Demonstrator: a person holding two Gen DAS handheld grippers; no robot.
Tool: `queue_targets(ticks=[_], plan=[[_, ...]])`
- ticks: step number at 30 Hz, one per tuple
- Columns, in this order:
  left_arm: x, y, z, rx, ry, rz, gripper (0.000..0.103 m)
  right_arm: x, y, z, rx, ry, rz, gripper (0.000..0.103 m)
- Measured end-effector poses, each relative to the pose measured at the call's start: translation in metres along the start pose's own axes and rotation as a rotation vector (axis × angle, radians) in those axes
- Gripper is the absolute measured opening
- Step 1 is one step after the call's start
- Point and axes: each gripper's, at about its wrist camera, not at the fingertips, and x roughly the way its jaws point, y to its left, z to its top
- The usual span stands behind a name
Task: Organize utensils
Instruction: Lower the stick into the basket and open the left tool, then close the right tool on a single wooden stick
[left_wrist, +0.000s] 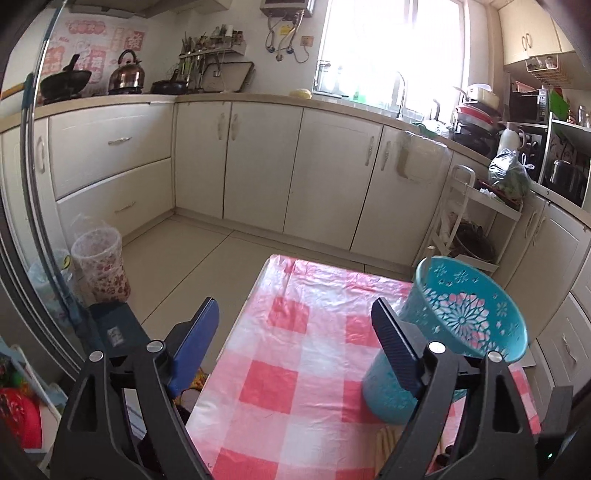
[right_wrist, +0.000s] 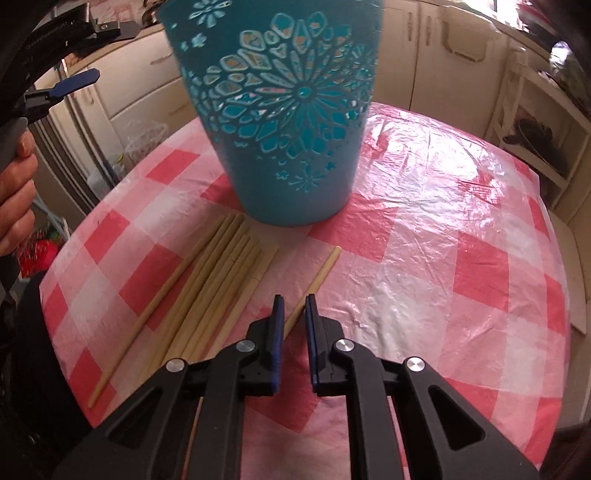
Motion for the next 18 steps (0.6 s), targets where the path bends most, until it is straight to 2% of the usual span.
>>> queue_targets(ticks=[2, 3, 5, 8, 13, 15, 18], plan=[[0.005, 0.015, -0.012, -0.018, 0.018, 0.003, 0.081, -0.002, -0.006, 0.001, 0.002, 0.039, -0.019, 0.012], [0.008, 0.022, -0.020, -0.028, 0.027, 0.007, 0.081, -0.002, -0.010, 0.002, 0.020, 0.047, -0.063, 0.012], [0.015, 0.031, -0.032, -0.052, 0.045, 0.006, 0.081, 0.000, -0.013, 0.003, 0.058, 0.047, -0.062, 0.015], [0.027, 0.042, -0.049, -0.090, 0.077, 0.000, 0.082, 0.002, -0.002, 0.005, 0.028, 0.046, -0.116, 0.015], [0.040, 0.046, -0.066, -0.082, 0.113, -0.019, 0.082, 0.004, 0.012, 0.007, -0.009, 0.054, -0.129, 0.007], [0.040, 0.045, -0.066, -0.086, 0.107, -0.032, 0.083, 0.002, 0.010, 0.004, 0.025, 0.047, -0.085, 0.006], [0.041, 0.040, -0.067, -0.074, 0.106, -0.033, 0.087, -0.013, -0.006, -0.007, 0.126, 0.005, 0.031, 0.005]])
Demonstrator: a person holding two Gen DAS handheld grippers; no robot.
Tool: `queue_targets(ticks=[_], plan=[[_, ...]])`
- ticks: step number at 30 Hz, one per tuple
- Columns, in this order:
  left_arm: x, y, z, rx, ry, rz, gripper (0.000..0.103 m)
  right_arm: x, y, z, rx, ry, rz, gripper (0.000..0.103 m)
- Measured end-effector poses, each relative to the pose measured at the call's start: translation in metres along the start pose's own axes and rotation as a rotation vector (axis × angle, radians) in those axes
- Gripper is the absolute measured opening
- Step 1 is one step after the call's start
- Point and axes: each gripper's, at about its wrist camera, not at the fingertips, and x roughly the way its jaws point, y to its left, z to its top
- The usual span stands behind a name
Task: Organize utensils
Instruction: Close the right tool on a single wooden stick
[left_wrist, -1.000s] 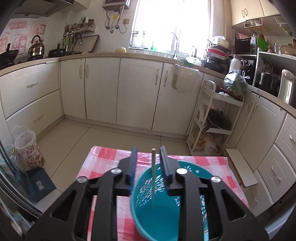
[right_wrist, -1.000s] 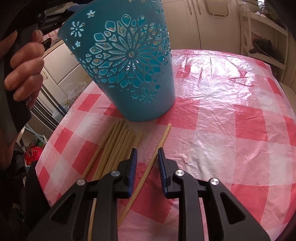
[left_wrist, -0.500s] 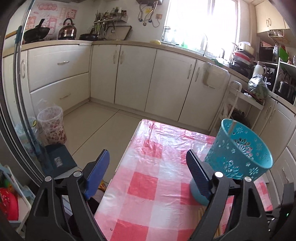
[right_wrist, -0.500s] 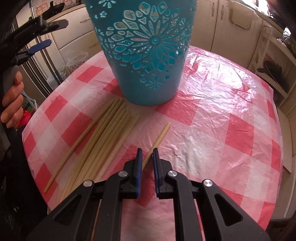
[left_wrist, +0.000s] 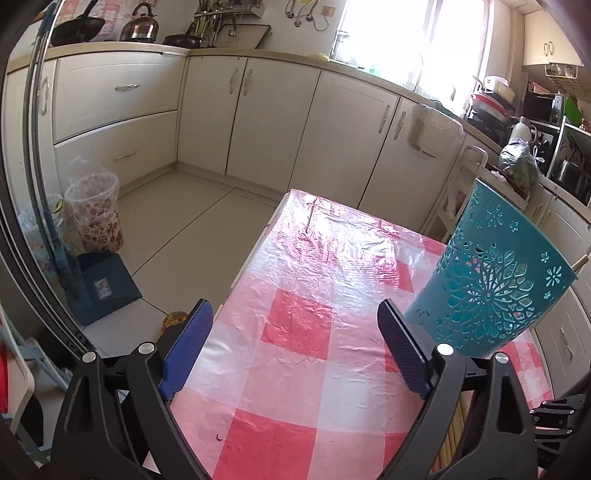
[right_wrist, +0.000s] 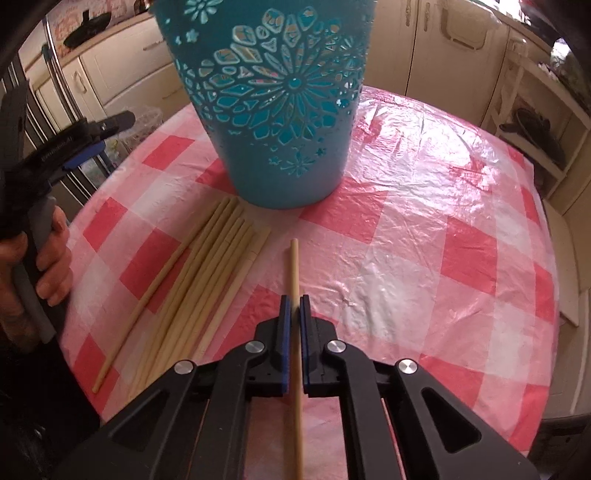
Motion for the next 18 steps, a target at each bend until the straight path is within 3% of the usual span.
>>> queue_targets(ticks=[4, 8, 14, 18], plan=[[0.003, 0.001, 0.000, -0.011, 0.014, -0.002, 0.087, -0.027, -0.019, -0.007, 0.142, -0.094, 0.199, 0.005], [0.005, 0.003, 0.000, -0.030, 0.025, 0.001, 0.087, -0.072, -0.033, -0.002, 0.246, -0.251, 0.405, 0.005], [0.006, 0.002, -0.001, -0.025, 0.023, 0.003, 0.088, -0.133, -0.030, 0.037, 0.262, -0.470, 0.572, 0.005], [0.006, 0.003, -0.002, -0.029, 0.025, -0.002, 0.088, -0.163, -0.017, 0.078, 0.224, -0.572, 0.594, 0.005]])
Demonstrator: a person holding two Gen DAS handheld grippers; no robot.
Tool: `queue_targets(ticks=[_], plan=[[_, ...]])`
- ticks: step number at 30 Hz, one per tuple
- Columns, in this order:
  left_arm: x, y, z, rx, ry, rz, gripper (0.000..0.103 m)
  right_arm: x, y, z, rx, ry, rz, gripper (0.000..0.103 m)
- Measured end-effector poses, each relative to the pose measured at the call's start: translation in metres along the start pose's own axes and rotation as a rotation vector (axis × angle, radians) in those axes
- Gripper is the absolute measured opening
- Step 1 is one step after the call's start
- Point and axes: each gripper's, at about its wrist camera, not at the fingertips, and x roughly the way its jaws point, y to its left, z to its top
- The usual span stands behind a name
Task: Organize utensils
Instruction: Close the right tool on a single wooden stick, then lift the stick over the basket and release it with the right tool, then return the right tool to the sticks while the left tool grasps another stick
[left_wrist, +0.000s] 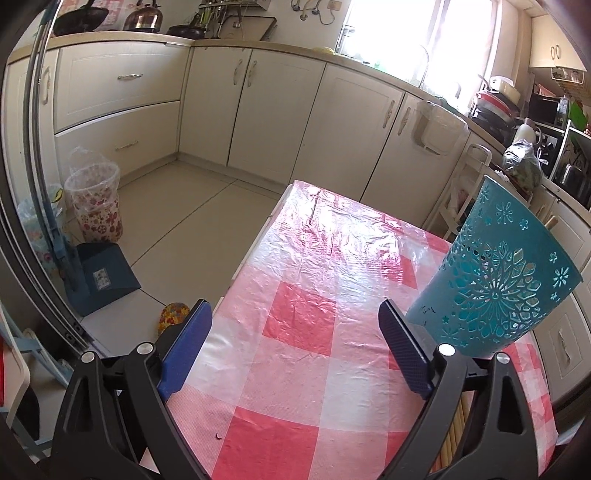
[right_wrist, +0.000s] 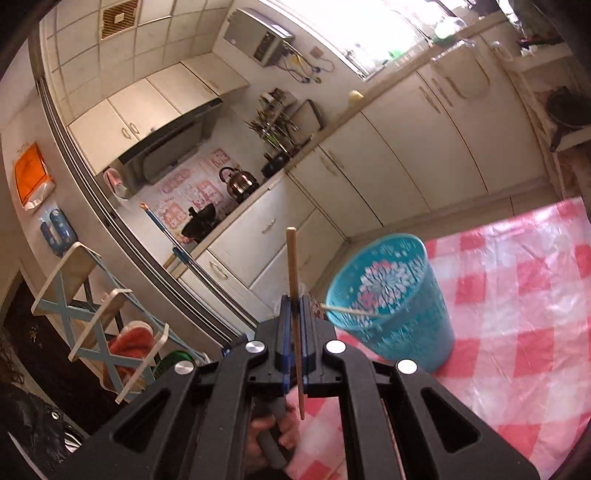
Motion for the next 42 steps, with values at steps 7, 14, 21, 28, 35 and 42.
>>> queue_targets(ticks=[7, 14, 21, 28, 35, 42], plan=[[0.001, 0.002, 0.001, -0.009, 0.005, -0.012, 0.088, 0.014, 0.018, 0.049, -0.099, -0.109, -0.056, 0.005], [0.001, 0.003, 0.001, -0.013, 0.003, -0.017, 0.088, 0.052, 0.006, 0.038, -0.268, -0.122, -0.365, 0.005], [0.001, 0.002, 0.001, -0.007, 0.004, -0.013, 0.088, 0.090, -0.044, -0.014, -0.279, 0.021, -0.481, 0.005], [0.001, 0.000, 0.002, 0.000, 0.003, -0.006, 0.089, 0.087, -0.042, -0.027, -0.292, 0.052, -0.487, 0.010], [-0.008, -0.009, 0.002, 0.038, -0.018, 0.003, 0.092, 0.051, -0.012, -0.037, -0.322, -0.035, -0.481, 0.029], [-0.031, -0.031, -0.007, 0.113, -0.021, -0.003, 0.092, 0.032, -0.016, -0.090, -0.268, 0.068, -0.528, 0.032]])
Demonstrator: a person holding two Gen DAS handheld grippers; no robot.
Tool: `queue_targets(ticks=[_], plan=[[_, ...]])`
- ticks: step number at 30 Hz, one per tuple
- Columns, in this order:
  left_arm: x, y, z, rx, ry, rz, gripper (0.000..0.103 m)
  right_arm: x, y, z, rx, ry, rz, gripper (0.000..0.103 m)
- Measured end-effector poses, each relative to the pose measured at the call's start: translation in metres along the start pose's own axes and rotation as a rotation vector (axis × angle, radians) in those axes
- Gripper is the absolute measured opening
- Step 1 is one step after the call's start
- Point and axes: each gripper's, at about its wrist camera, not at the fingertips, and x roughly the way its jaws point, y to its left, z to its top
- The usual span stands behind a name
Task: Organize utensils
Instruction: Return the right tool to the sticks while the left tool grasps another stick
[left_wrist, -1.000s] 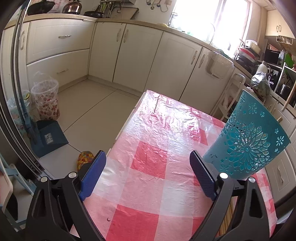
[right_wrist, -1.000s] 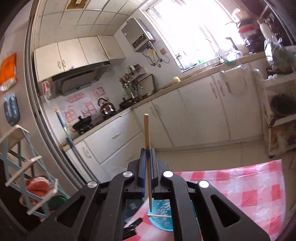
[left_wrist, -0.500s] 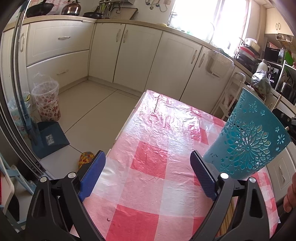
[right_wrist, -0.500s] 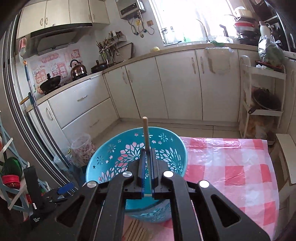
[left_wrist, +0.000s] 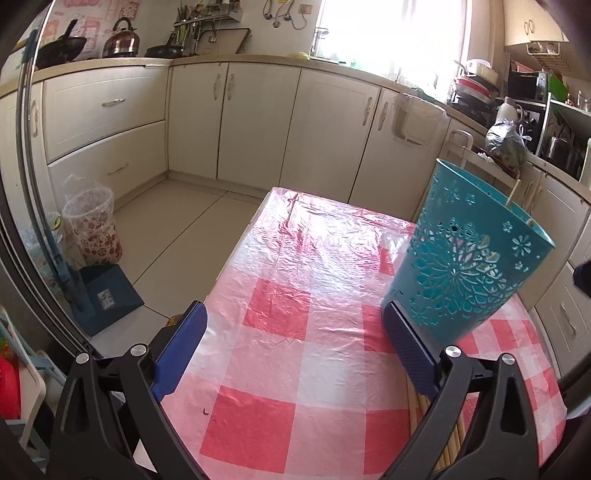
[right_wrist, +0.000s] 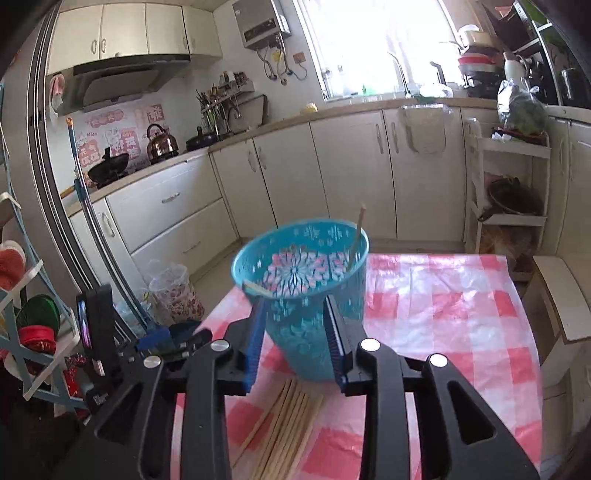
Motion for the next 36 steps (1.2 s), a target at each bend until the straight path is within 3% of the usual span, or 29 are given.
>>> queue_targets(ticks=[4, 9, 20, 22, 26, 29, 36], plan=[[-0.008, -0.008, -0.010, 0.020, 0.043, 0.001, 0.093, 0.023, -0.006, -0.044, 0.047, 0.165, -0.025, 0.032], [-0.014, -0.009, -0.025, 0.028, 0.106, 0.006, 0.093, 0.050, -0.012, -0.065, 0.078, 0.265, -0.044, 0.026], [-0.010, -0.026, -0.036, 0.095, 0.181, 0.011, 0.093, 0.074, -0.004, -0.076, -0.022, 0.333, -0.110, 0.018], [-0.008, -0.035, -0.038, 0.127, 0.199, 0.003, 0.093, 0.072, -0.006, -0.076, -0.042, 0.346, -0.114, 0.009], [0.002, -0.060, -0.045, 0.224, 0.240, 0.016, 0.093, 0.070, -0.016, -0.075, -0.062, 0.355, -0.132, 0.007], [0.013, -0.075, -0.052, 0.291, 0.272, 0.051, 0.093, 0.064, -0.035, -0.071, -0.042, 0.347, -0.140, 0.007], [0.030, -0.089, -0.050, 0.333, 0.321, 0.099, 0.092, 0.057, -0.055, -0.073, 0.038, 0.346, -0.096, 0.007]])
